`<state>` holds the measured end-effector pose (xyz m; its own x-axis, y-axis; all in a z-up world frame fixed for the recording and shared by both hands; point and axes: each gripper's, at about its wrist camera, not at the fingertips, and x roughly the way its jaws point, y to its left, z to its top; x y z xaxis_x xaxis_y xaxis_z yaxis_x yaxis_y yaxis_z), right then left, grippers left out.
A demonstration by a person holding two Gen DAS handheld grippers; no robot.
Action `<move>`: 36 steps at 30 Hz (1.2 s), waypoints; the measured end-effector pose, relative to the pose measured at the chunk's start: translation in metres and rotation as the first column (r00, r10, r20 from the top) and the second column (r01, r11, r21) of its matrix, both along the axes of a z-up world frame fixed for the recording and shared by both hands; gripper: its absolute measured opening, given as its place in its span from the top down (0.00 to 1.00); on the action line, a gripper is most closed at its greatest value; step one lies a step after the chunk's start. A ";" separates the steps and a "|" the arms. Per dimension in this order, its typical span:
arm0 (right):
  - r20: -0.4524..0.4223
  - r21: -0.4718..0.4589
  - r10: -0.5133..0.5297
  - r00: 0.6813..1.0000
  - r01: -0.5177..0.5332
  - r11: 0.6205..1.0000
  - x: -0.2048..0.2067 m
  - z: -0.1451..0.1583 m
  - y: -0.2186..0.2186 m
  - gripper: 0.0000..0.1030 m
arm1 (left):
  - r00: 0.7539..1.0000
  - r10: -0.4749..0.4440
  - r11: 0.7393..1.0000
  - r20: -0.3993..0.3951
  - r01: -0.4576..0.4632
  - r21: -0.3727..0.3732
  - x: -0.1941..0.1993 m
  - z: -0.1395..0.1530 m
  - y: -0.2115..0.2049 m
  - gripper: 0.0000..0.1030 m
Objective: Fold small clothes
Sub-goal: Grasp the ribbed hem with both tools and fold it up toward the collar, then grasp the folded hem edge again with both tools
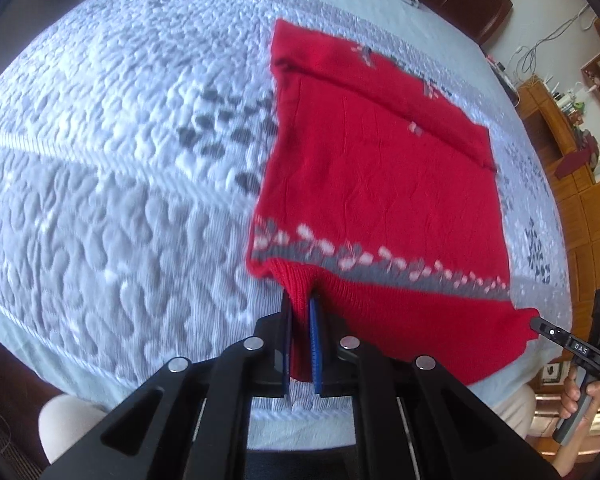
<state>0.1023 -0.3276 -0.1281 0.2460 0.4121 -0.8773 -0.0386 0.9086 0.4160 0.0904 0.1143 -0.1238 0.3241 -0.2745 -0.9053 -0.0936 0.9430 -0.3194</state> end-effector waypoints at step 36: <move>0.006 0.023 0.035 0.999 -0.035 0.999 0.164 -0.013 -0.036 0.70 | 0.956 -0.272 0.939 0.112 0.238 0.249 0.143 -0.004 -0.026 0.43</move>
